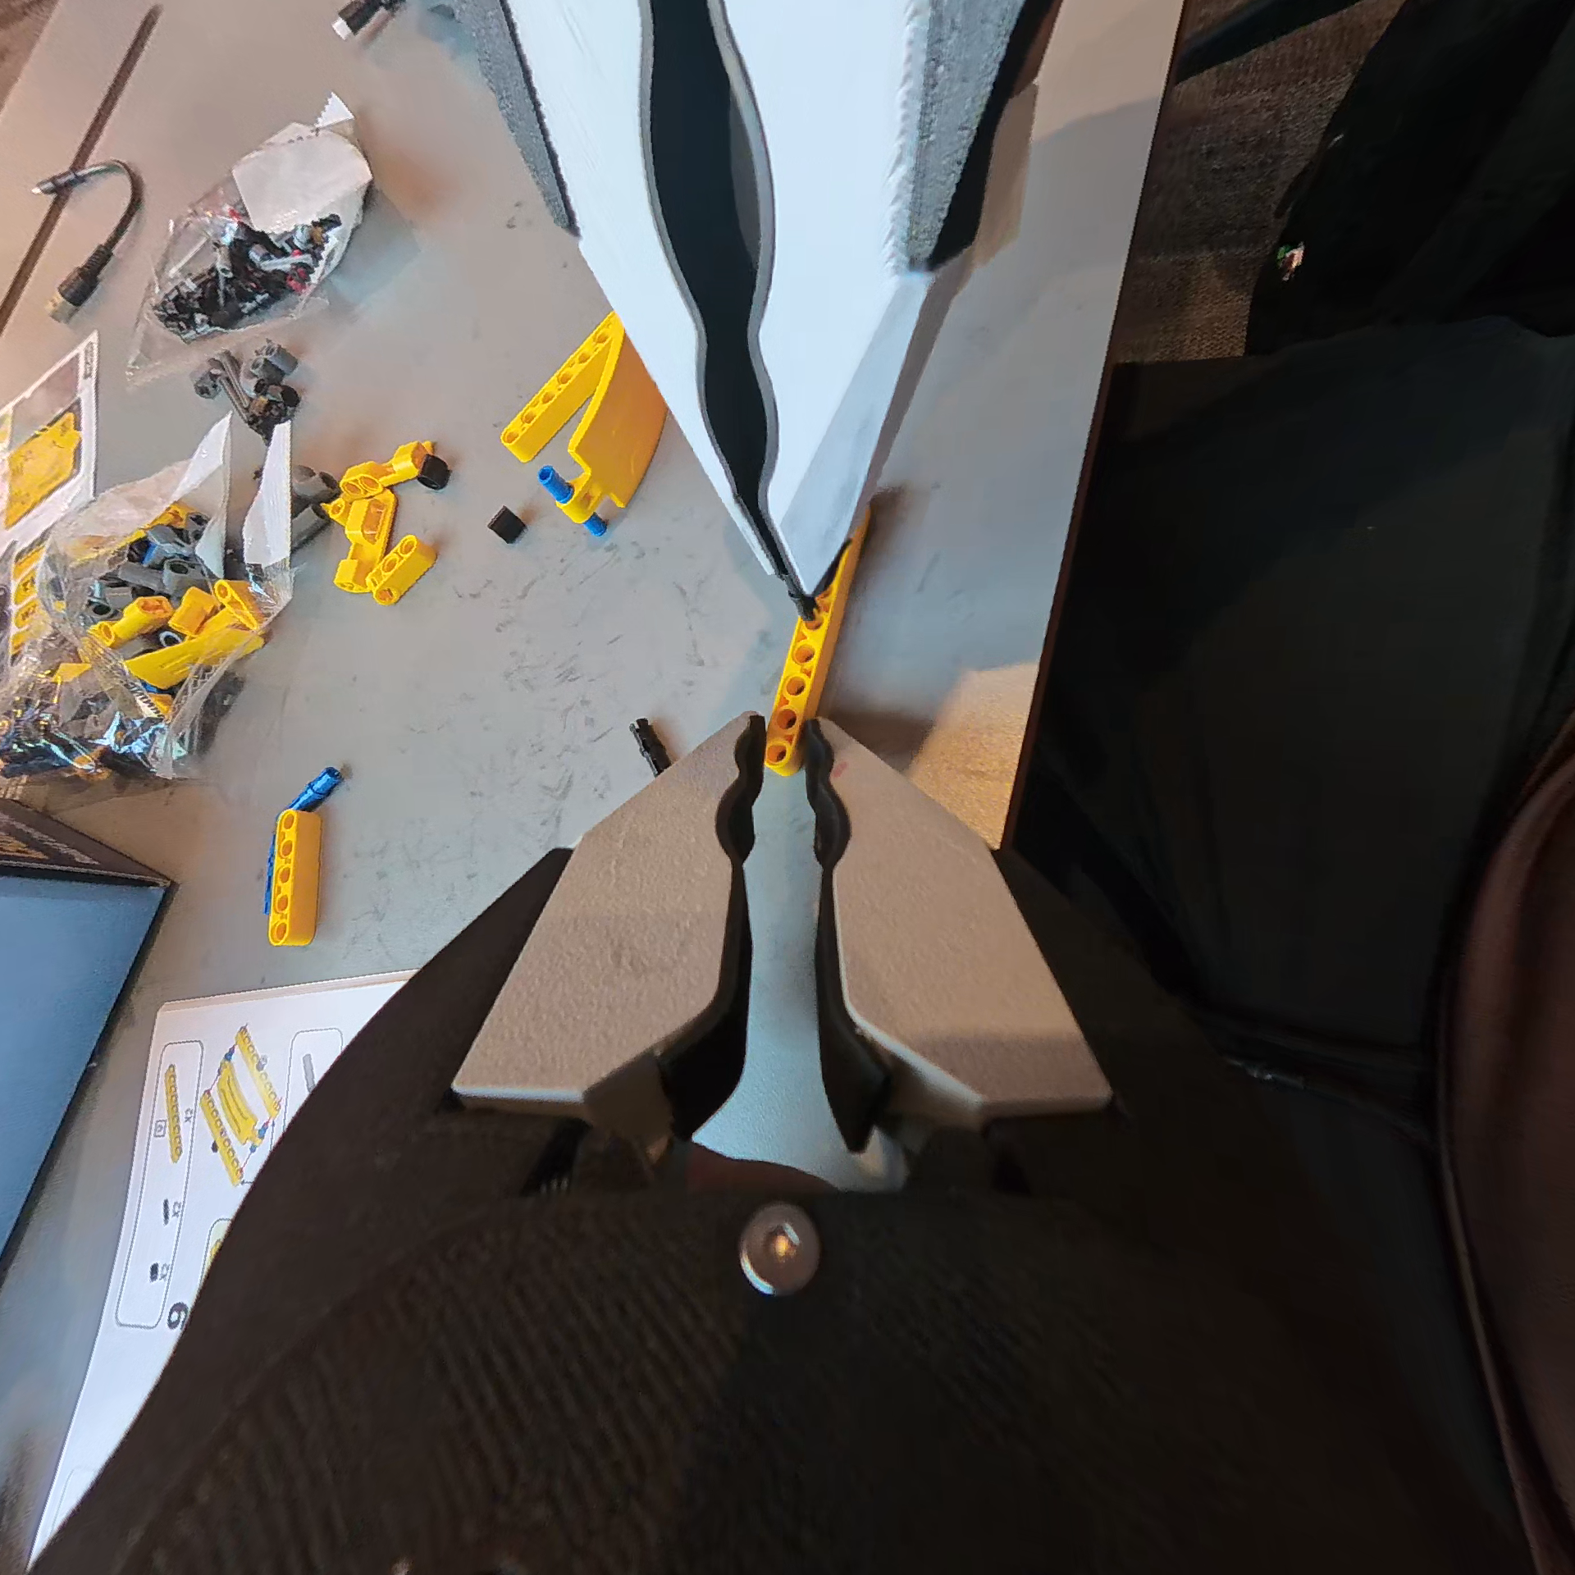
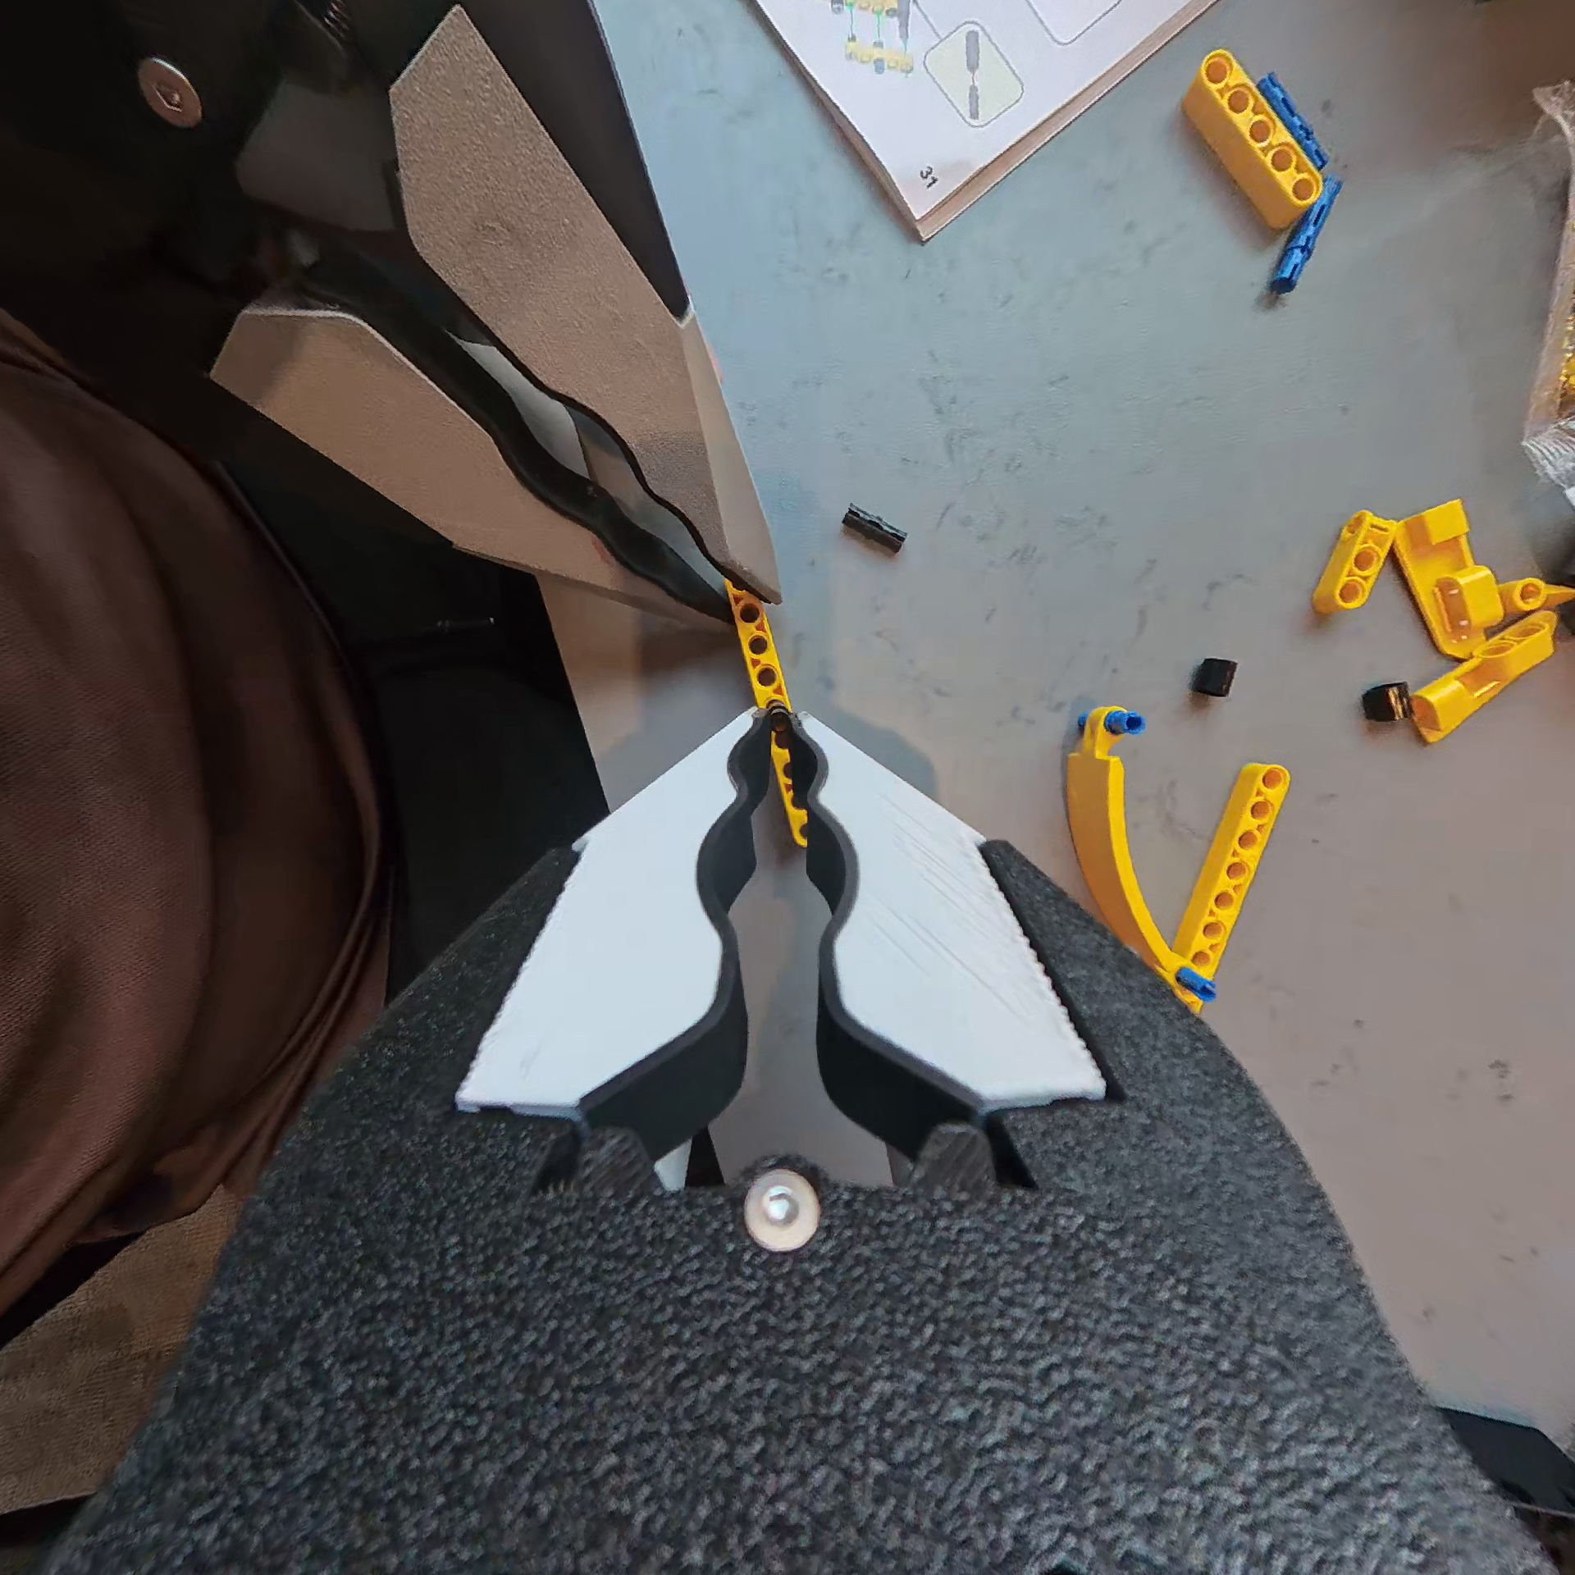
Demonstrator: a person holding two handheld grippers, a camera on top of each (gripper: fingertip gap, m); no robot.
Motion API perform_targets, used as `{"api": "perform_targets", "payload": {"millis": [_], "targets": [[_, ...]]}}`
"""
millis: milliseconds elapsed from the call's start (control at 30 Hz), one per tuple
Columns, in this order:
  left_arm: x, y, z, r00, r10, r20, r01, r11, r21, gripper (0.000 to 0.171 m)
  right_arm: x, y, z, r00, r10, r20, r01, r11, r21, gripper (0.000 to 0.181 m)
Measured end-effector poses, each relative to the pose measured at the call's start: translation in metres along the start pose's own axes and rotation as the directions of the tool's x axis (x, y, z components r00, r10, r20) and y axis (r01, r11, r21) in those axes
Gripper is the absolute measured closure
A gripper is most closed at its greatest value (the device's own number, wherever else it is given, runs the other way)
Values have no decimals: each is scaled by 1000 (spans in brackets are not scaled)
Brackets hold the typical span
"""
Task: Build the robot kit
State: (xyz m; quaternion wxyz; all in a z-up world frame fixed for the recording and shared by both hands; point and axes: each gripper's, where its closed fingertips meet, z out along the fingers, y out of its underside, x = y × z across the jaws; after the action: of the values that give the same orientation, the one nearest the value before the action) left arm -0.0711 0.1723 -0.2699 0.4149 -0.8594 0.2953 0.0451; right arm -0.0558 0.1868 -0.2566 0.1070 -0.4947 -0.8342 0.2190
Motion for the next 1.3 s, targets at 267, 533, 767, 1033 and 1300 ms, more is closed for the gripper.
{"api": "perform_targets", "payload": {"millis": [267, 533, 767, 1033, 1300], "targets": [[0, 0, 0, 1000, 0, 0, 0, 1000, 0, 165, 0, 0, 2, 999, -26, -27, 24, 999, -46, 178], [-1, 0, 0, 1000, -10, -6, 10, 1000, 0, 166, 0, 0, 2, 998, -43, -39, 39, 994, -103, 178], [-1, 0, 0, 1000, -2, 1, 2, 1000, 0, 166, 0, 0, 3, 994, 95, 57, -86, 985, -148, 178], [-1, 0, 0, 1000, -4, -1, 4, 1000, 0, 166, 0, -1, 3, 997, 50, 51, -38, 974, -221, 179], [0, 0, 0, 1000, -5, -3, 5, 1000, 0, 166, 0, -1, 3, 995, 62, 77, -45, 978, -205, 179]]}}
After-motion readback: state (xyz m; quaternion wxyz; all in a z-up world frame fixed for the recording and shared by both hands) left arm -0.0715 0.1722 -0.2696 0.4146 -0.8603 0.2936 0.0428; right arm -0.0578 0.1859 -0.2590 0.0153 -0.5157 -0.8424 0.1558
